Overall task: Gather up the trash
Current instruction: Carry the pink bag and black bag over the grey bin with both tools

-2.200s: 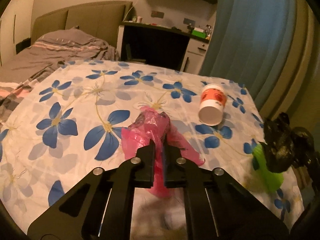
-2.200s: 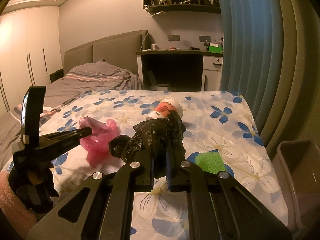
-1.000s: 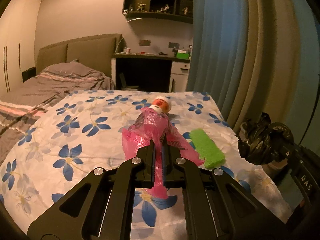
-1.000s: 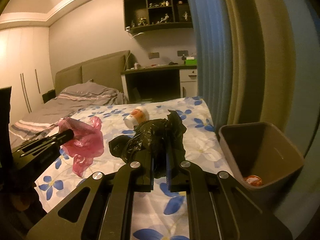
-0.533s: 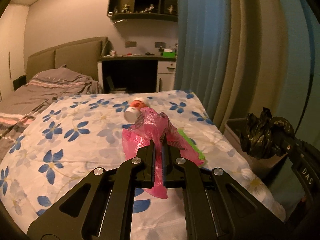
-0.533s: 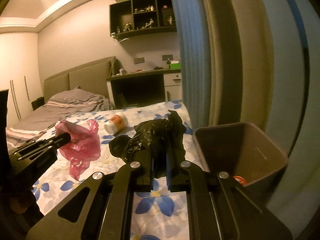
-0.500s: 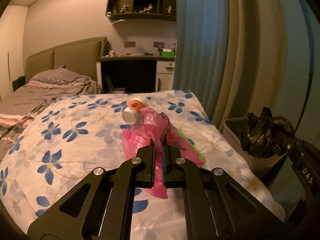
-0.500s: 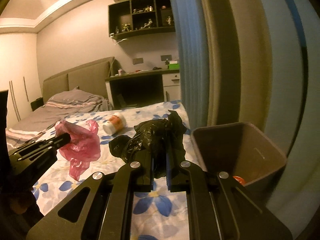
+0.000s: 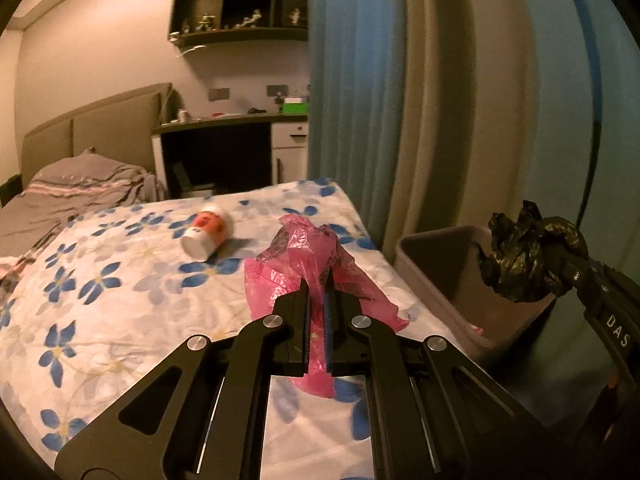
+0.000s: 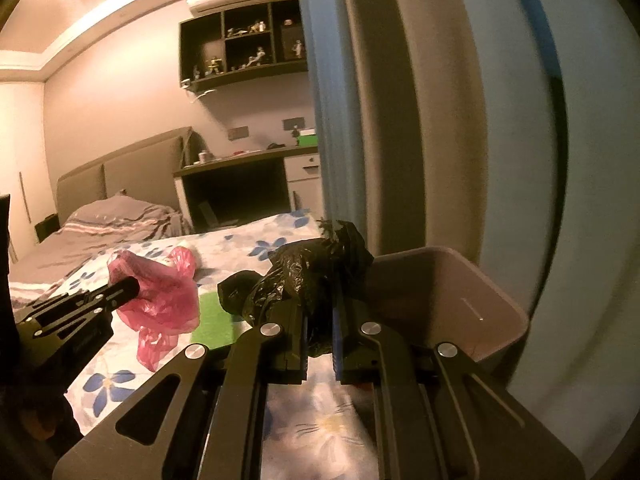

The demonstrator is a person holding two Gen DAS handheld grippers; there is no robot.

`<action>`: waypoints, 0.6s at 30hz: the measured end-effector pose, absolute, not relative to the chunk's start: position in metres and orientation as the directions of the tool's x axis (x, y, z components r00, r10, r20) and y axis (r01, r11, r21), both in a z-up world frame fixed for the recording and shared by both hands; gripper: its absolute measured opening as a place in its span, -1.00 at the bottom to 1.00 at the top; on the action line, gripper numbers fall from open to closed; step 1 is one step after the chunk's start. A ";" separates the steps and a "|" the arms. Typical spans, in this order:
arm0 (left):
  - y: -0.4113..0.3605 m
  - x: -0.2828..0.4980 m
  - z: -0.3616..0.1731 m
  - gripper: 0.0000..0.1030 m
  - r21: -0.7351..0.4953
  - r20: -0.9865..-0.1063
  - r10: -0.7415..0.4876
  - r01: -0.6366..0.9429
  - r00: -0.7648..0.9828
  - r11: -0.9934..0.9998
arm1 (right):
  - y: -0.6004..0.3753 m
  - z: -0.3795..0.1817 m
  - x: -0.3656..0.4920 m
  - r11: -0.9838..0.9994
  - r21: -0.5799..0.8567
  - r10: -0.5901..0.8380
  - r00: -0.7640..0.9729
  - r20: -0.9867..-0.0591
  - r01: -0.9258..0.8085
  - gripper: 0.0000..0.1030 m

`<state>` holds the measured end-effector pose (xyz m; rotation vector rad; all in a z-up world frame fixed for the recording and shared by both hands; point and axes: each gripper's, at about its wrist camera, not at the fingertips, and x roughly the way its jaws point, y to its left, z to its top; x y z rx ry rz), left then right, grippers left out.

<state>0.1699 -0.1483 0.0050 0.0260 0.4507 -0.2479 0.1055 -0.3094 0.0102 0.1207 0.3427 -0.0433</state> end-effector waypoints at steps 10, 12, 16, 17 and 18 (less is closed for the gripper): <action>-0.201 0.187 0.004 -0.92 -0.049 -0.418 -0.371 0.387 0.829 0.921 | -0.354 0.006 0.114 0.977 0.122 -0.125 0.933 -0.339 0.175 -0.81; -0.211 0.191 0.005 -0.92 -0.057 -0.412 -0.403 0.419 0.817 0.906 | -0.361 0.007 0.117 0.974 0.124 -0.139 0.931 -0.339 0.190 -0.81; -0.233 0.196 0.004 -0.92 -0.057 -0.394 -0.455 0.473 0.799 0.879 | -0.369 0.007 0.124 0.970 0.121 -0.160 0.927 -0.340 0.211 -0.81; -0.239 0.197 0.003 -0.92 -0.056 -0.388 -0.468 0.486 0.794 0.872 | -0.371 0.006 0.126 0.970 0.121 -0.162 0.926 -0.340 0.213 -0.81; -0.242 0.198 0.002 -0.92 -0.058 -0.387 -0.477 0.496 0.789 0.867 | -0.373 0.006 0.128 0.969 0.119 -0.164 0.926 -0.340 0.216 -0.81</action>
